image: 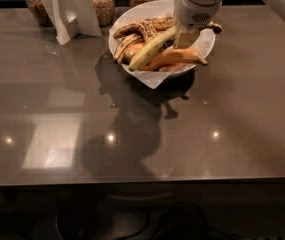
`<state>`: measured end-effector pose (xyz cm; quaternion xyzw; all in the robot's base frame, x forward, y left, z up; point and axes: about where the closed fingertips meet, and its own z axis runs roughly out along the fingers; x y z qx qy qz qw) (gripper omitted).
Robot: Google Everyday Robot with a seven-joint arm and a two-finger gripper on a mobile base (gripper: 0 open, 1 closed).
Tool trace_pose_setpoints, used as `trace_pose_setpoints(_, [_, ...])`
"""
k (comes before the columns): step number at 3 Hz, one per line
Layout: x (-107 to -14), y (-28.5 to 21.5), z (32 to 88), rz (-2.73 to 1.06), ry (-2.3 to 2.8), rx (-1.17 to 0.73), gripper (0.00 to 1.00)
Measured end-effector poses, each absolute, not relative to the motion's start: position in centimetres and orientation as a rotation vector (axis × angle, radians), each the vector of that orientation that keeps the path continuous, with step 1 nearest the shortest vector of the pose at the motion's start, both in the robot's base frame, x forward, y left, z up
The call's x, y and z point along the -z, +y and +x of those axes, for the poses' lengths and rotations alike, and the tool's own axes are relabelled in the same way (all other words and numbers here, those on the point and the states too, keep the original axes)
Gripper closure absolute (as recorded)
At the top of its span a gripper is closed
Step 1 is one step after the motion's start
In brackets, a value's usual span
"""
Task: Pick banana from white bowl
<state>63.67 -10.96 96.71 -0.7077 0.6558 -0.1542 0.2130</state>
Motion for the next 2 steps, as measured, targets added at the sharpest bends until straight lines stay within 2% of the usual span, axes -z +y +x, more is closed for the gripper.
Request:
trace_pose_setpoints(1, [-98.4, -10.9, 62.2, -1.992, 1.818, 0.411, 1.00])
trace_pose_setpoints(2, [-99.4, -11.5, 60.8, -2.016, 1.777, 0.308, 1.00])
